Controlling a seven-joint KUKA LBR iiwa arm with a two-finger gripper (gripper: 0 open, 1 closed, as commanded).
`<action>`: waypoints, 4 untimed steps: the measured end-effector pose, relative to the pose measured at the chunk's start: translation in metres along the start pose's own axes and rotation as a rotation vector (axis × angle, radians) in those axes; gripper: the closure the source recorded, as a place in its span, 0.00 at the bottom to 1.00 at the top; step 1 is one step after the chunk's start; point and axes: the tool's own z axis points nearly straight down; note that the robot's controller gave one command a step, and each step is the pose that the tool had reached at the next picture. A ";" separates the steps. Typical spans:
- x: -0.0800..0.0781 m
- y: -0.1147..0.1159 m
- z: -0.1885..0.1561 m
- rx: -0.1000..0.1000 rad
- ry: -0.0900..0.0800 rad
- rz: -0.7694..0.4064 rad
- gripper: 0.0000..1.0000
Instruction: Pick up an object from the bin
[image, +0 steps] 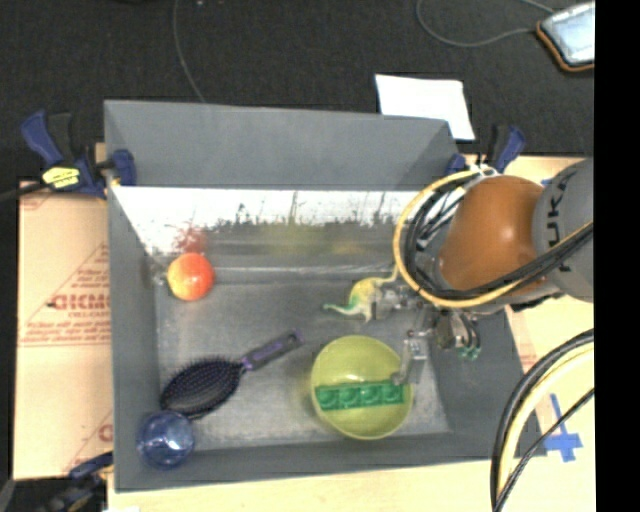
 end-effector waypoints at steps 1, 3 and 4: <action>-0.008 0.043 0.045 -0.009 0.025 -0.005 1.00; 0.029 0.026 -0.042 -0.010 0.015 -0.167 1.00; 0.008 0.035 -0.150 -0.009 0.025 -0.019 1.00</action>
Offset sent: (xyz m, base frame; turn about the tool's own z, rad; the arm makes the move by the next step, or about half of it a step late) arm 0.0000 0.0000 0.0000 0.0000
